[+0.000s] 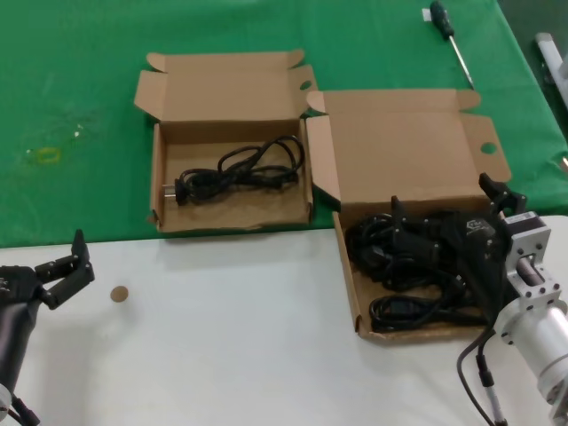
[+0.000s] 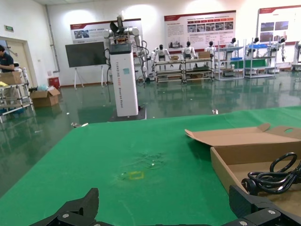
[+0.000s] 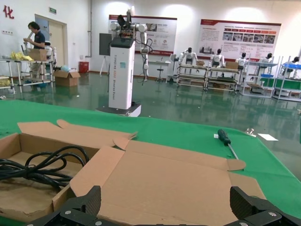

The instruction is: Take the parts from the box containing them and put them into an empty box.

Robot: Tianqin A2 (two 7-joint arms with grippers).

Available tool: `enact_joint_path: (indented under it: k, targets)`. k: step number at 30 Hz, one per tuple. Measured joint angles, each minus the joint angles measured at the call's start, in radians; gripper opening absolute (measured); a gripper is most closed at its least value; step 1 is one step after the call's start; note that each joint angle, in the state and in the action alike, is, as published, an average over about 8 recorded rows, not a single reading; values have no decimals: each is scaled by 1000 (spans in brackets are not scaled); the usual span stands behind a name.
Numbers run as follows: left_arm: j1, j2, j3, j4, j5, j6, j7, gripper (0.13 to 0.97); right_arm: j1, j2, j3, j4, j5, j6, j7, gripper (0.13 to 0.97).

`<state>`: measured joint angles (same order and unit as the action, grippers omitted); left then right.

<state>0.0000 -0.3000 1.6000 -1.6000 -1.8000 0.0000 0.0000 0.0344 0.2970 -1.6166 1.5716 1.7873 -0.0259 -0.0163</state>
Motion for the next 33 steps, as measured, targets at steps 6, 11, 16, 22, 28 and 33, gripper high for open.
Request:
enact_joint_path:
  k: [6, 11, 16, 22, 28, 33]
  targets:
    - [0, 0, 0, 0, 0, 0, 0, 966, 0, 0, 0, 0, 0, 0, 0, 966]
    - [0, 0, 0, 0, 0, 0, 0, 966, 0, 0, 0, 0, 0, 0, 0, 966]
    - [0, 0, 0, 0, 0, 0, 0, 966, 0, 0, 0, 0, 0, 0, 0, 966]
    - [0, 0, 0, 0, 0, 0, 0, 966, 0, 0, 0, 0, 0, 0, 0, 966]
    - [0, 0, 0, 0, 0, 0, 0, 966, 0, 0, 0, 0, 0, 0, 0, 966]
    - [0, 0, 0, 0, 0, 0, 0, 966, 0, 0, 0, 0, 0, 0, 0, 966]
